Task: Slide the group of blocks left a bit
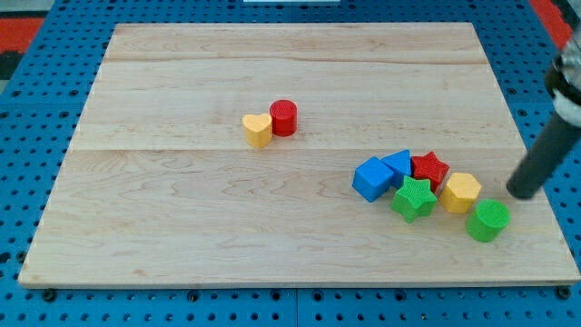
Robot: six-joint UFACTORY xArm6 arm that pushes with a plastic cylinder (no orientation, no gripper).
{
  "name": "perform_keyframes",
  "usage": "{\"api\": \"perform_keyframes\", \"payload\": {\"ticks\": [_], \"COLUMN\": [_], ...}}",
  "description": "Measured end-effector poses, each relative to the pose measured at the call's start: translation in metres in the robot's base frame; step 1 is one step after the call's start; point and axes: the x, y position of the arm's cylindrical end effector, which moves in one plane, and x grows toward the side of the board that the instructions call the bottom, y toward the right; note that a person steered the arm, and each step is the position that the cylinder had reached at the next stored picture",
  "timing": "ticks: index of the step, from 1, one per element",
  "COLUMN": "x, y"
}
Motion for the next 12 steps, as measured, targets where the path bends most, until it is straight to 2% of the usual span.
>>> {"api": "perform_keyframes", "payload": {"ticks": [1, 4, 5, 7, 10, 12], "x": [0.017, -0.035, -0.041, -0.016, -0.052, -0.095], "y": [-0.003, -0.055, -0.061, -0.056, -0.111, -0.151]}}
